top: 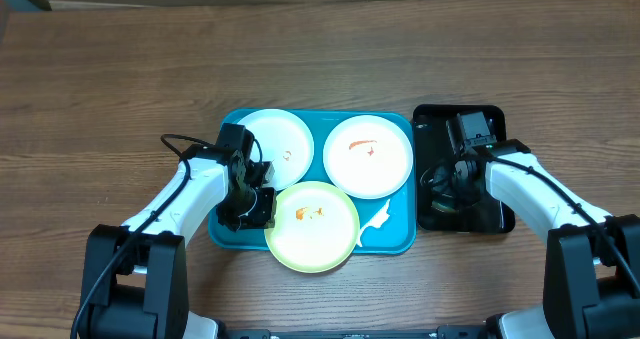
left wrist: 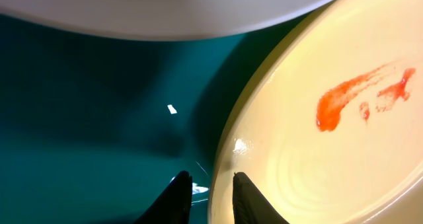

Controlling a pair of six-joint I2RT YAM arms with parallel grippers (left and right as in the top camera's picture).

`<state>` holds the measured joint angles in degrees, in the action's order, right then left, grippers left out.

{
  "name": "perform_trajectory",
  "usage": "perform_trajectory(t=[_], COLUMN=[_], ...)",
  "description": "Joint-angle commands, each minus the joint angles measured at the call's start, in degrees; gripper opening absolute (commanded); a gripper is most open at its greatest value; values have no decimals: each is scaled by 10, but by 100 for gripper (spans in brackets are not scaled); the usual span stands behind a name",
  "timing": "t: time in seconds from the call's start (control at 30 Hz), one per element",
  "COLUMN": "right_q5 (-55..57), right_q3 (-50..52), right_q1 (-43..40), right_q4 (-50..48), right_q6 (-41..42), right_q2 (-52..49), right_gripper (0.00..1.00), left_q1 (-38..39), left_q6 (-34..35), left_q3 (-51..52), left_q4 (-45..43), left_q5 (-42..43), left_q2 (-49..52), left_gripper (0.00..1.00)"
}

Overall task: Clean dirty plates on tray and stack at the side
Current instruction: 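Grasp the green sponge with the right gripper and lift it, then scrub the yellow plate with the sponge in the right gripper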

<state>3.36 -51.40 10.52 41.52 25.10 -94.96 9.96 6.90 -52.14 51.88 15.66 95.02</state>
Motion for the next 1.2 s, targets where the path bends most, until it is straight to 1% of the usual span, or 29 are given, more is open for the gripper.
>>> perform_trajectory(t=[0.0, 0.2, 0.27, 0.33, 0.4, 0.6, 0.7, 0.73, 0.8, 0.83, 0.87, 0.93, 0.97, 1.0, 1.07, 1.1, 1.17], right_q5=[0, -10, -10, -11, -9, -14, -69, -96, -128, -114, -81, 27, 46, 34, -50, -77, -105], right_q3=[21, 38, 25, -6, -50, -173, -198, -197, -193, -191, -191, -190, -190, -190, -190, -190, -190], right_q1=[-1, -1, -1, -1, -1, -1, -1, 0, 3, 4, 4, 2, 0, -2, -2, -2, -1], right_q4=[-6, -21, -17, 4, 38, 129, 154, 158, 170, 179, 191, 211, 212, 203, 181, 177, 176], right_q6=[3, 2, 2, 2, 0, -11, -34, -48, -65, -64, -53, 12, 24, 10, -83, -101, -103], right_q2=[4, 5, 5, 6, 11, 35, 44, 44, 44, 44, 44, 44, 44, 44, 44, 44, 44], right_gripper=[4, 4, 4, 4, 4, 4, 4, 4, 4, 4, 4, 4, 4, 4, 4, 4, 4], left_q1=[2, 2, 2, 2, 2, 2, 2, 2, 3, 2, 2, 2, 2, 3, 2, 2, 2], left_q6=[-5, -4, -4, -4, -4, -5, -5, -5, -5, -5, -5, -5, -5, -5, -5, -5, -4], left_q3=[-5, -5, -5, -5, -5, -5, -5, -5, -5, -5, -5, -5, -5, -5, -5, -5, -5], left_q4=[1, 0, 0, -1, -1, -1, -1, -2, -2, -2, -2, -1, -1, -1, -1, -2, -4], left_q5=[7, 7, 7, 7, 7, 7, 7, 7, 7, 7, 7, 7, 7, 7, 7, 7, 7], left_q2=[3, 3, 3, 3, 3, 3, 3, 3, 3, 3, 3, 3, 3, 3, 3, 3, 3], left_gripper=[23, 22, 18, 9, 4, 4, 4, 5, 17, 22, 24, 31, 33, 33, 33, 33, 34])
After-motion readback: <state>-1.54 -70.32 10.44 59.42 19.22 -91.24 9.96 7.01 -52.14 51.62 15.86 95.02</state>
